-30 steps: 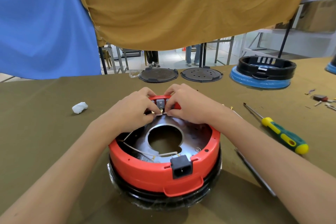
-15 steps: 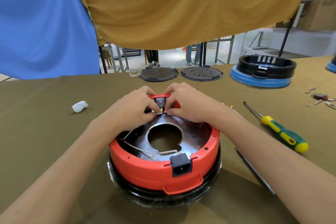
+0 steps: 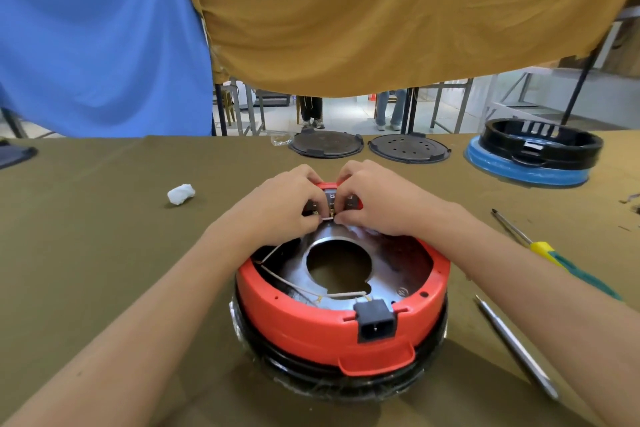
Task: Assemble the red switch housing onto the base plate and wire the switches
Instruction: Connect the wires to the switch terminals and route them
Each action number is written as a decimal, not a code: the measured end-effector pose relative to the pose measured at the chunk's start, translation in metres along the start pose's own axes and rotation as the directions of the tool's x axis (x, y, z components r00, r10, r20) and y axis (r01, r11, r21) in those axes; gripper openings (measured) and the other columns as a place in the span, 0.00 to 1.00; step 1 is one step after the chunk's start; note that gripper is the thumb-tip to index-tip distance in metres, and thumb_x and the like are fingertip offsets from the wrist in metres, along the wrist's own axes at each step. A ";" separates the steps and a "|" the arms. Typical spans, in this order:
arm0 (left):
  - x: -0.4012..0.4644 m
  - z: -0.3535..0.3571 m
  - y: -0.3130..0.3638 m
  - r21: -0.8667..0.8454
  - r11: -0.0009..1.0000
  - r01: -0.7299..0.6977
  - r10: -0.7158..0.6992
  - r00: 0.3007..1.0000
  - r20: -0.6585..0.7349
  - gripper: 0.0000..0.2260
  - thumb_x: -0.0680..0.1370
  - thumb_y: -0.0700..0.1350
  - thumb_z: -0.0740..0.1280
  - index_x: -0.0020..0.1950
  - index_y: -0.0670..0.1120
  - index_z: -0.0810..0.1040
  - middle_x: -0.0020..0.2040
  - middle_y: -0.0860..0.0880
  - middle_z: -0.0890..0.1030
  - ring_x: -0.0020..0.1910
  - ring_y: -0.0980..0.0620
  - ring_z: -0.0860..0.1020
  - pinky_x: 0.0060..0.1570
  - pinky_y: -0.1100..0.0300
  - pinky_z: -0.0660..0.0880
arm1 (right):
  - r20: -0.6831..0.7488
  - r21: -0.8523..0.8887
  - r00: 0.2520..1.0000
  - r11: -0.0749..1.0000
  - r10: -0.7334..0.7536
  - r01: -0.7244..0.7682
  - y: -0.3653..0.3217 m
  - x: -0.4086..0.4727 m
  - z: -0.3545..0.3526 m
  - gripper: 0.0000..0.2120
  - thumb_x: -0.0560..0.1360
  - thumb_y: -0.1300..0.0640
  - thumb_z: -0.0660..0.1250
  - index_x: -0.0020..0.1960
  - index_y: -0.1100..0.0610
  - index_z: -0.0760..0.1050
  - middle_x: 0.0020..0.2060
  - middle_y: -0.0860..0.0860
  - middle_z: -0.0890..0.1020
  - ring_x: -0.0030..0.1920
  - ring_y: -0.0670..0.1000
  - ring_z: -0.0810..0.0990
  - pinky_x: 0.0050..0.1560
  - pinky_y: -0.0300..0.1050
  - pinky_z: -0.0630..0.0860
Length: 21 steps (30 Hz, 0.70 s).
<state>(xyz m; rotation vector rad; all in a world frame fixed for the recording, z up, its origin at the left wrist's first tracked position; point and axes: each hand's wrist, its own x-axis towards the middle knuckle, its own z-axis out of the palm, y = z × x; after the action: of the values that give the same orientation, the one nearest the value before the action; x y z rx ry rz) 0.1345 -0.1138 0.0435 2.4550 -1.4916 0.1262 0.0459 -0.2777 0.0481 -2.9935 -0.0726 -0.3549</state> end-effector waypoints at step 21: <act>0.001 0.000 0.000 -0.002 1.000 -0.021 0.021 1.000 -0.018 0.05 0.77 0.46 0.69 0.44 0.57 0.79 0.63 0.54 0.71 0.57 0.53 0.74 0.55 0.58 0.70 | -0.059 0.080 0.997 0.996 0.051 -0.046 -0.002 -0.001 0.003 0.04 0.72 0.53 0.73 0.40 0.52 0.84 0.52 0.49 0.77 0.51 0.50 0.75 0.52 0.52 0.76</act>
<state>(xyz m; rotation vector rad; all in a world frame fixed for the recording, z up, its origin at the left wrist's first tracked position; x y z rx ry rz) 0.1348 -0.1151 0.0434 2.4306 -1.5096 0.1496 0.0451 -0.2755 0.0452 -2.8987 -0.0081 -0.4278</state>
